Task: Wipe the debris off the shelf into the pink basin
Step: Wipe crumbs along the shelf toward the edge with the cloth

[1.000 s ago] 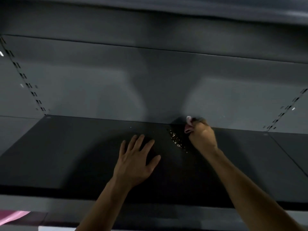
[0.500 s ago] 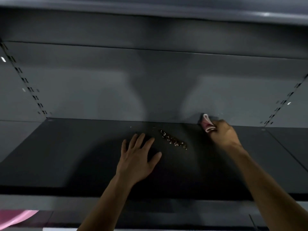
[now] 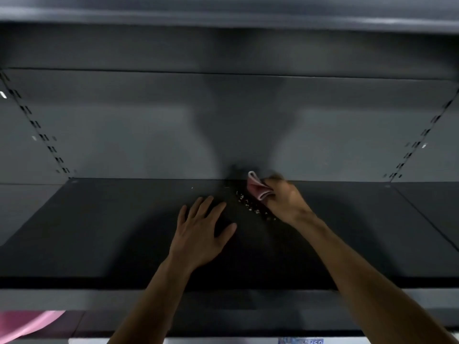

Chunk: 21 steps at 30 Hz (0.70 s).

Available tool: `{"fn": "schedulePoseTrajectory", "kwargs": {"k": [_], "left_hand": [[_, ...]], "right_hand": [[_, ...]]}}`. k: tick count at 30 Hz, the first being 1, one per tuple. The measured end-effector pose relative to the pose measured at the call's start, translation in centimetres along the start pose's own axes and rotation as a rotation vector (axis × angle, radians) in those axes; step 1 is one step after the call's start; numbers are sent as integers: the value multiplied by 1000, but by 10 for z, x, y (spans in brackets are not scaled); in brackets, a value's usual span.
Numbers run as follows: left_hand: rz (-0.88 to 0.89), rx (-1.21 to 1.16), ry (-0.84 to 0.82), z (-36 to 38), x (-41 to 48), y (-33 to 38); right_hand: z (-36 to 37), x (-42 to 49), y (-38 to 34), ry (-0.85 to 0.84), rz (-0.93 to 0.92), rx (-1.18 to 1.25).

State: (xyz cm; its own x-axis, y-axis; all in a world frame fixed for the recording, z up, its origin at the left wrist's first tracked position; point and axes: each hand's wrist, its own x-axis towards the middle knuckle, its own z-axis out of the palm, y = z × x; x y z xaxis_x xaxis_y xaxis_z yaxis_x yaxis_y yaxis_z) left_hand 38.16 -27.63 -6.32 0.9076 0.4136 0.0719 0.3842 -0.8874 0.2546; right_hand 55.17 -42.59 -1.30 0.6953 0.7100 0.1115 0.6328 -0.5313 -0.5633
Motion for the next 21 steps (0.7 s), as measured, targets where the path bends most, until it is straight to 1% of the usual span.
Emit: {"fn": "schedulePoseTrajectory", "kwargs": {"k": [2, 4, 5, 7, 9, 11, 14, 16, 17, 19, 21], "left_hand": [[5, -24, -7, -2, -2, 1], [8, -58, -19, -3, -5, 1], [8, -70, -30, -3, -7, 2], [9, -66, -62, -3, -14, 5], [6, -51, -88, -3, -24, 7], [-3, -30, -97, -1, -31, 16], [-31, 24, -72, 2, -34, 26], [-42, 45, -59, 3, -33, 26], [-47, 54, -59, 3, -33, 27], [-59, 65, -62, 2, -34, 26], [-55, 46, -55, 1, -36, 25]], "right_hand": [[-22, -22, 15, 81, 48, 1], [-42, -44, 48, 211, 100, -83], [-52, -56, 66, 258, 157, -127], [-64, -78, 96, 296, 269, -194], [-62, -92, 108, 307, 304, -257], [-50, -97, 103, 300, 246, -314], [-19, -88, 58, 173, 194, -433], [3, -75, 26, 95, 105, -450], [12, -69, 12, 63, 61, -426], [23, -62, -5, 47, -12, -304], [25, -60, -6, 47, -40, -179]]}}
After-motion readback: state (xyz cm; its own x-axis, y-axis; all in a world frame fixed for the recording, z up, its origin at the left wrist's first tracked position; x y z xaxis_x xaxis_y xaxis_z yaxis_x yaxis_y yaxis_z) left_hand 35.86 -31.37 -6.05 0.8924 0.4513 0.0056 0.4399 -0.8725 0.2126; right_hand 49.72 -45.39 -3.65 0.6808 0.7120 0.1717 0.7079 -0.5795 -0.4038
